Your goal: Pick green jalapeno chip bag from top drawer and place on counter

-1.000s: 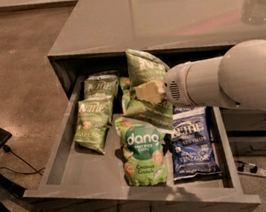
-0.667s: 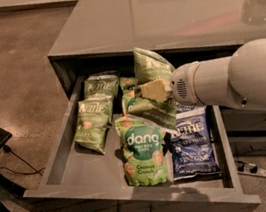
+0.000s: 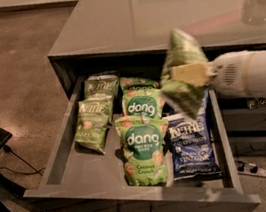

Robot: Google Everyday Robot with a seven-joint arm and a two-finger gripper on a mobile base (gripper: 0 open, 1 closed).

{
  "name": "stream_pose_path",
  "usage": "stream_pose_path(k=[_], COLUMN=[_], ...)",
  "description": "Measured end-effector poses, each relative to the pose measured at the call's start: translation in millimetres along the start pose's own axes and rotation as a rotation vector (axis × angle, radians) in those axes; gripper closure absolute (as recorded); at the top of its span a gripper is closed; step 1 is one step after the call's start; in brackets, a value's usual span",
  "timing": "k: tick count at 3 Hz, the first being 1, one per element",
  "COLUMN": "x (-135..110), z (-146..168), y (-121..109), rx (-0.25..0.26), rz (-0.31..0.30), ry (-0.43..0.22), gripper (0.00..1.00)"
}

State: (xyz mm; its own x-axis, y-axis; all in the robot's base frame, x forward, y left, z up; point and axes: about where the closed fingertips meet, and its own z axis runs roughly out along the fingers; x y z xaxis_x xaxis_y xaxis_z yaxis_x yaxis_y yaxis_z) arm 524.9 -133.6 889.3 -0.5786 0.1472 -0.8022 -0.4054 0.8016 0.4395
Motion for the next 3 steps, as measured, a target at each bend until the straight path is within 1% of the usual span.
stream_pose_path(k=[1, 2, 3], x=[-20.2, -31.9, -33.2], z=[-25.8, -35.1, -36.0], y=[-26.0, -49.0, -50.3], rx=[-0.063, -0.107, -0.111], rz=[0.073, 0.15, 0.154], ry=[-0.053, -0.061, -0.061], gripper=[1.0, 1.0, 1.0])
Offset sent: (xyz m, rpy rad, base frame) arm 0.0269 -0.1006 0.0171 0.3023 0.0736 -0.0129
